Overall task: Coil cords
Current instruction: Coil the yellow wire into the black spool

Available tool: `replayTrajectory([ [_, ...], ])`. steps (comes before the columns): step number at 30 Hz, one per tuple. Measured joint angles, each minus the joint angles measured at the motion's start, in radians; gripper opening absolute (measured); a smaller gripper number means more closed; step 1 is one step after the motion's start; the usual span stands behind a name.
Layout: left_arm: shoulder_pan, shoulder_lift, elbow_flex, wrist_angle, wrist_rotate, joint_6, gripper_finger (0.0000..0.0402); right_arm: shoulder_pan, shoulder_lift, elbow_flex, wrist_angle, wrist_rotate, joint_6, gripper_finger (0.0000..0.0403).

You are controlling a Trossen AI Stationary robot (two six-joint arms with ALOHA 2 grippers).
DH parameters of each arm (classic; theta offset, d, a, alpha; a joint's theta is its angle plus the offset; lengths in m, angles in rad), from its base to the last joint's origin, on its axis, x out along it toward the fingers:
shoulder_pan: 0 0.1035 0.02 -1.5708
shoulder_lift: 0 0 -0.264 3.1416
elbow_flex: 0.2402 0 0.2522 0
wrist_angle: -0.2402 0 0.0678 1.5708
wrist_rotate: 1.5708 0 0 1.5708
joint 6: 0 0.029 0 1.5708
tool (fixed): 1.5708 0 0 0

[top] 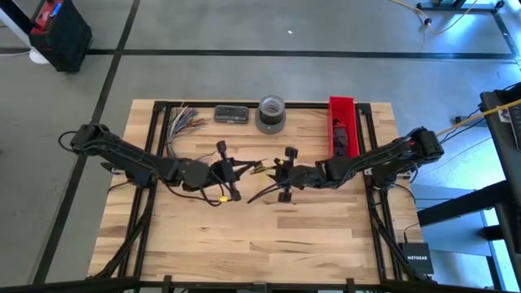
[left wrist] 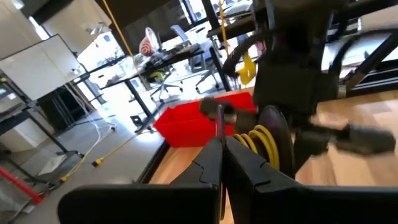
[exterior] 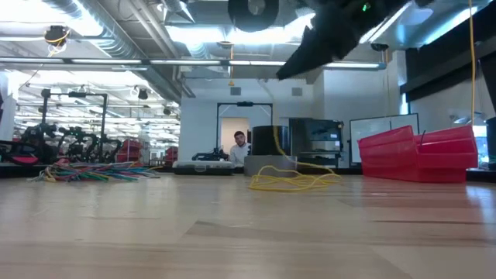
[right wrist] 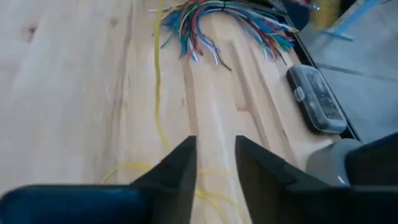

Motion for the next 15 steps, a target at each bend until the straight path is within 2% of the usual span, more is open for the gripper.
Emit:
replayTrajectory([
  [4, -0.009, 0.000, 0.000, -0.010, -0.029, 0.001, 0.0001, 0.000, -0.048, 0.033, -0.222, -0.036, 0.024, 0.0156],
  [7, -0.011, 0.001, 0.000, 0.000, -0.033, 0.007, 0.0001, -0.001, -0.055, 0.012, -0.252, -0.077, 0.048, 0.0168],
  [15, -0.011, 0.001, 0.000, -0.003, -0.042, 0.007, 0.0001, -0.072, 0.006, -0.178, 0.231, -0.229, -0.220, 0.0166],
])
